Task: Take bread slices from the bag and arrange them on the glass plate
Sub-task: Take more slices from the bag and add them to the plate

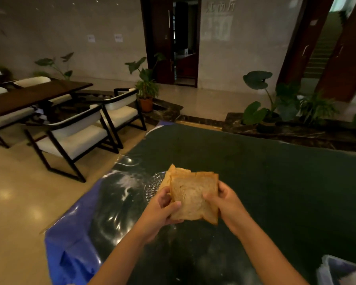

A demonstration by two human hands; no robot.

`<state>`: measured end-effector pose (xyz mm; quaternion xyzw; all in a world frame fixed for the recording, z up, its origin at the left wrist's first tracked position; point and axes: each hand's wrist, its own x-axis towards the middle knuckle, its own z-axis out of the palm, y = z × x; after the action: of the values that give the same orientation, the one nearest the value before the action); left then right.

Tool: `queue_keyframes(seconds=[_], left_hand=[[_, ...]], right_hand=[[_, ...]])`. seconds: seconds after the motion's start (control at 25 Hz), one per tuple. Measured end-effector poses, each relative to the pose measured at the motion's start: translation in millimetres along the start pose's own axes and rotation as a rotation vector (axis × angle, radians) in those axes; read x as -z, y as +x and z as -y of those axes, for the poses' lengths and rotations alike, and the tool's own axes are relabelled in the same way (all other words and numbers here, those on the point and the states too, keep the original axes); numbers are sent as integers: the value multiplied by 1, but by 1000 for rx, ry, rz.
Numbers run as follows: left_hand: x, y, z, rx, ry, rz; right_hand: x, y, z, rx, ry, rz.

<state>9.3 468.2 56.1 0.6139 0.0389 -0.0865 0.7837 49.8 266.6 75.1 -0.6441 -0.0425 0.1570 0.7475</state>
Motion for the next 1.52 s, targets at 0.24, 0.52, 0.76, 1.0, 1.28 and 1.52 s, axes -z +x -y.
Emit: queue_keyframes(seconds=[0.24,0.52,0.76,1.0,1.28,1.52], left_hand=[[45,59,28,142,117,-37],[108,121,38,163,334,-95],[147,176,44,48,501,63],[186,207,69,254,460,189],[191,227,92,380,496,234],[195,236,105,346,542,217]], right_hand=[[-9,68,-52,-97,-67,-119],[-39,142,-92,-200,-27,-225],[-67,192,-125,-231,-37,-435],[-84,214,-160,-234,-37,-584],[-77,227,-182,-280,-126,-636],[-75,241,-193,-295,-229,-671]])
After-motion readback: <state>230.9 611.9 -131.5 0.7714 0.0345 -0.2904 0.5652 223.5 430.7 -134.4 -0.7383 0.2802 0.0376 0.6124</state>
